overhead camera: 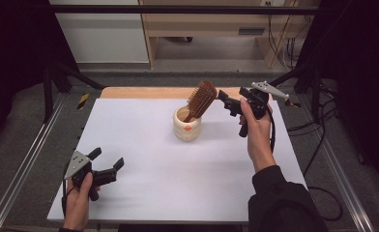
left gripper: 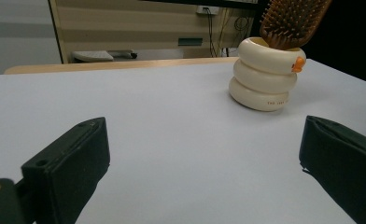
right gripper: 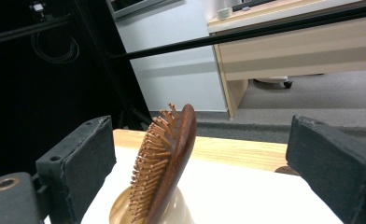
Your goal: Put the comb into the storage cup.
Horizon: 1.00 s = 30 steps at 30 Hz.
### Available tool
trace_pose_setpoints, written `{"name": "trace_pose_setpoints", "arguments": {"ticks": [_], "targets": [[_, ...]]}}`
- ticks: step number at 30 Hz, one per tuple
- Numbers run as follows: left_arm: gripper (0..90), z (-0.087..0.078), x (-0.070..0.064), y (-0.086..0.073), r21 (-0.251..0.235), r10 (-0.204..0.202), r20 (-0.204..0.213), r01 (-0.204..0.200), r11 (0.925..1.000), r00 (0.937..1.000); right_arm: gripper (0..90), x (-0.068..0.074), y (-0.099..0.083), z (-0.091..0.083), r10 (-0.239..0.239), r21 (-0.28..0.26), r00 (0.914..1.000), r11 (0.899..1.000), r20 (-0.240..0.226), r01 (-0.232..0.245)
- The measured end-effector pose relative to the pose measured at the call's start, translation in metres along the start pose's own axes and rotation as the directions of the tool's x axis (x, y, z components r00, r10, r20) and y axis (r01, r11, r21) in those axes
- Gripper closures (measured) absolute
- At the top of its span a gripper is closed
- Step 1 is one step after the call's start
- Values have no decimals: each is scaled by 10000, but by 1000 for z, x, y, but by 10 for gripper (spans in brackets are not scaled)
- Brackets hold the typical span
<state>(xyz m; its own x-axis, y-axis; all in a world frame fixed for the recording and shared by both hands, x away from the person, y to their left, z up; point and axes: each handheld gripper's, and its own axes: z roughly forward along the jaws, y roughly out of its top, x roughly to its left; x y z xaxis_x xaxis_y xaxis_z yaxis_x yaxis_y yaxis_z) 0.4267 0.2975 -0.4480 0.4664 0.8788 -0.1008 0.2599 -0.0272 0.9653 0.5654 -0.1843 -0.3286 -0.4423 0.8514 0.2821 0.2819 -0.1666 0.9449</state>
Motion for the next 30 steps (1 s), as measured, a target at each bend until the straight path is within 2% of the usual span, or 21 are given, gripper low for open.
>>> {"name": "trace_pose_setpoints", "arguments": {"ticks": [17,30], "targets": [[20,-1,1,0,-64,-10,5,10,10000,10000,56,-2,5,-15,-517,141,9987,9986,-13,517],[20,-20,13,6,-658,-233,-167,221,9976,9996,44,-3,8,-38,-1107,278,9938,9934,-71,1109]]}}
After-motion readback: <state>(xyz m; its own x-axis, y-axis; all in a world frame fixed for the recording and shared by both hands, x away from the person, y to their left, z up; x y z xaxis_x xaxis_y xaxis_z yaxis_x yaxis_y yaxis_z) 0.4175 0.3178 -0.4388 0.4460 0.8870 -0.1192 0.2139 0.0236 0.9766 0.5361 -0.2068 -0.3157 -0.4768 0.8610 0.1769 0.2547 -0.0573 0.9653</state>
